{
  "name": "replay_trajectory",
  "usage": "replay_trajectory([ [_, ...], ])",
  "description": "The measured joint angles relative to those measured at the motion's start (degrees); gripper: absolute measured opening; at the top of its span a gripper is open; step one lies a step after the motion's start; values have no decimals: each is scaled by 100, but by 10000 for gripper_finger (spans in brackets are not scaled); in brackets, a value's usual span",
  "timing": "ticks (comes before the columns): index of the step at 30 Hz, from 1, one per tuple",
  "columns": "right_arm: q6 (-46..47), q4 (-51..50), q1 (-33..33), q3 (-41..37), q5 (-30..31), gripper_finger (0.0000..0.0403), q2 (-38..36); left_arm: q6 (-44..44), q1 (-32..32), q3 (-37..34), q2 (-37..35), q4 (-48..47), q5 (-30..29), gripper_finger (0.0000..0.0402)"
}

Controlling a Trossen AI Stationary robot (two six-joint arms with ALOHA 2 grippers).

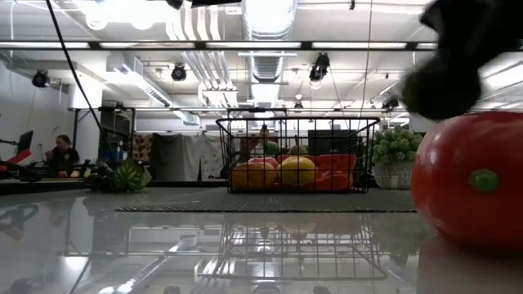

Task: Build produce basket
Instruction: Put the plum into the wire basket

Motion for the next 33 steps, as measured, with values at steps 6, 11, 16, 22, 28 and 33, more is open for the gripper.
replay_trajectory([
  [6, -1647, 1857, -40, -859, 1824, 246, -889, 9, 0, 0, 0, 542, 1395, 266],
  [11, -4326, 5438, -298, -2063, 2333, 246, -1356, 6, 4, 0, 110, 1155, 2383, 266],
  [16, -6410, 8668, -605, -3027, 2025, 246, -1386, -19, 11, 0, 338, 1556, 2400, 266],
  [22, -7382, 10384, -933, -3569, 1605, 246, -1243, -341, 100, 0, 871, 2230, 2422, 266],
  [28, -7372, 10453, -1094, -3646, 1401, 247, -1224, -792, 399, 10, 1489, 2945, 2418, 266],
  [33, -7368, 10458, -1095, -3652, 1395, 247, -1224, -1047, 629, 168, 1878, 3029, 2514, 265],
])
